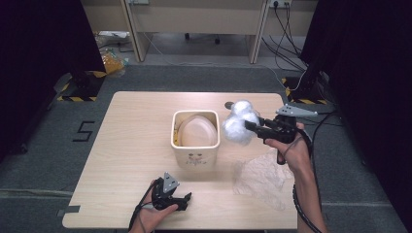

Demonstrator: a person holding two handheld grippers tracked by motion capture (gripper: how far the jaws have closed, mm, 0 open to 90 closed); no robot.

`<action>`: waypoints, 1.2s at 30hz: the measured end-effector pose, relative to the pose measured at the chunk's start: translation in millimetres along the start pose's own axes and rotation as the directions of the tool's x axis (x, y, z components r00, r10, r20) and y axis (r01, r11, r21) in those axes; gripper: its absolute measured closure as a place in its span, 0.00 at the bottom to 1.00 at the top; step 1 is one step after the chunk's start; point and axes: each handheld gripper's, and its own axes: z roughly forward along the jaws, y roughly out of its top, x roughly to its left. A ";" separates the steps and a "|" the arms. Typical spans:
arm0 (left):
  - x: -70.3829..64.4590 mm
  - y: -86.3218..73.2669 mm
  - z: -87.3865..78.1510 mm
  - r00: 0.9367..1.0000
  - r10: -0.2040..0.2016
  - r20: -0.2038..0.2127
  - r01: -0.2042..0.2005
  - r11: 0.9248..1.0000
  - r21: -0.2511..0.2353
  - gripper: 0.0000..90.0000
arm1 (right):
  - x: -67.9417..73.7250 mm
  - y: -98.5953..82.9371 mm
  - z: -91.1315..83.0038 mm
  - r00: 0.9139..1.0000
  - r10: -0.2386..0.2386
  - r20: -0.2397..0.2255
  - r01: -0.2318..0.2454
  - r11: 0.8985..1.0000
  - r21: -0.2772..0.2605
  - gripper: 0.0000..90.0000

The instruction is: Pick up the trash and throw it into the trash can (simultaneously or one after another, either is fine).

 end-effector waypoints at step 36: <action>0.1 0.2 -0.5 1.000 0.001 0.002 -0.001 1.000 0.005 0.15 | 53.2 23.3 132.5 0.988 -0.059 -0.142 0.089 0.974 0.210 0.66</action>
